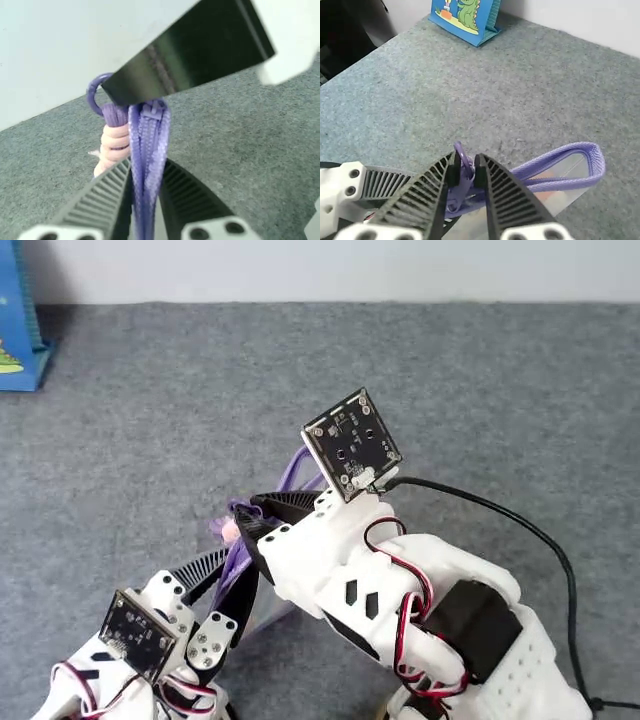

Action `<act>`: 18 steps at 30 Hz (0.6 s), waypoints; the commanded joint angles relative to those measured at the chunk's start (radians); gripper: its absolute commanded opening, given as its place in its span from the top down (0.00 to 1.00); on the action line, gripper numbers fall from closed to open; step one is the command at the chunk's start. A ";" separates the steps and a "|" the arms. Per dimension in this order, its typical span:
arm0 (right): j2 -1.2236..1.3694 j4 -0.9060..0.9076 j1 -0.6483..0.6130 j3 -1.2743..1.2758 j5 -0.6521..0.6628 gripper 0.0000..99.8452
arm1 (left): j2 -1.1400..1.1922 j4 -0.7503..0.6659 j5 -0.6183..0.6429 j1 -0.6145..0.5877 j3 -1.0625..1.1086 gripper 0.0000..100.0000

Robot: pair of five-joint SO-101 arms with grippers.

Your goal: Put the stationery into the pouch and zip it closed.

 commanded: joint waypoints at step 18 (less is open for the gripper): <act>0.042 -0.199 0.351 0.199 0.163 0.99 | -0.009 0.008 0.009 -0.006 -0.025 0.99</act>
